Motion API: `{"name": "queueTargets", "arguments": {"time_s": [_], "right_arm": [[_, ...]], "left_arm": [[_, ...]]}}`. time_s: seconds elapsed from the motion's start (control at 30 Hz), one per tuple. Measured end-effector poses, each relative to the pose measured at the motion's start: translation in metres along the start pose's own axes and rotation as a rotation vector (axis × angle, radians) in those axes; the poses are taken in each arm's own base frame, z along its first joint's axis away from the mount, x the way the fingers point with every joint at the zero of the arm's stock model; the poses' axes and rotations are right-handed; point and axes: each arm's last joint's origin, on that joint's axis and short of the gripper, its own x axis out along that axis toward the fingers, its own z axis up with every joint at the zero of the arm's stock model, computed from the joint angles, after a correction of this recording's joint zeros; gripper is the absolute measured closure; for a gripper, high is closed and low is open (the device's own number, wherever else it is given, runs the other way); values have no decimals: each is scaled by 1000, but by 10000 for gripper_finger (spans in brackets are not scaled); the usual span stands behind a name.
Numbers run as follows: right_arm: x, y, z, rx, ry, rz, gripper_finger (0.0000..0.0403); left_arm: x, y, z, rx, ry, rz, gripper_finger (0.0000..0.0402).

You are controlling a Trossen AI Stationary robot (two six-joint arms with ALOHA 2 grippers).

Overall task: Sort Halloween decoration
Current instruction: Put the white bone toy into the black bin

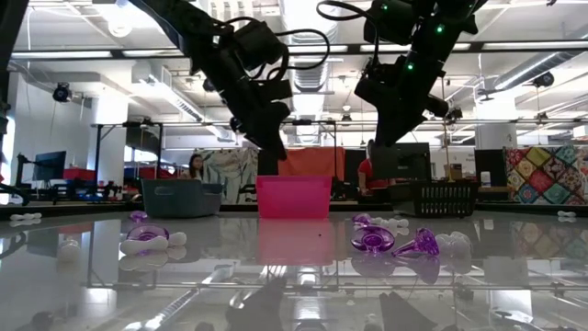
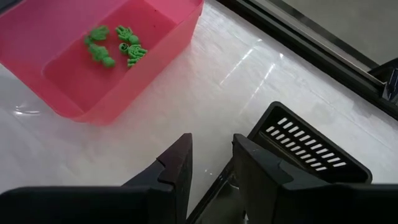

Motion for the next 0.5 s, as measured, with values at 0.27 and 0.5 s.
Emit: {"name": "queueTargets", "arguments": {"time_s": [0.27, 0.5], "right_arm": [[-4, 11, -6, 32, 65, 129, 310], [-14, 31, -13, 34, 127, 335, 309]], "left_arm": [[-17, -3, 7, 0, -55, -69, 297], [-46, -13, 15, 4, -137, -162, 297]]}}
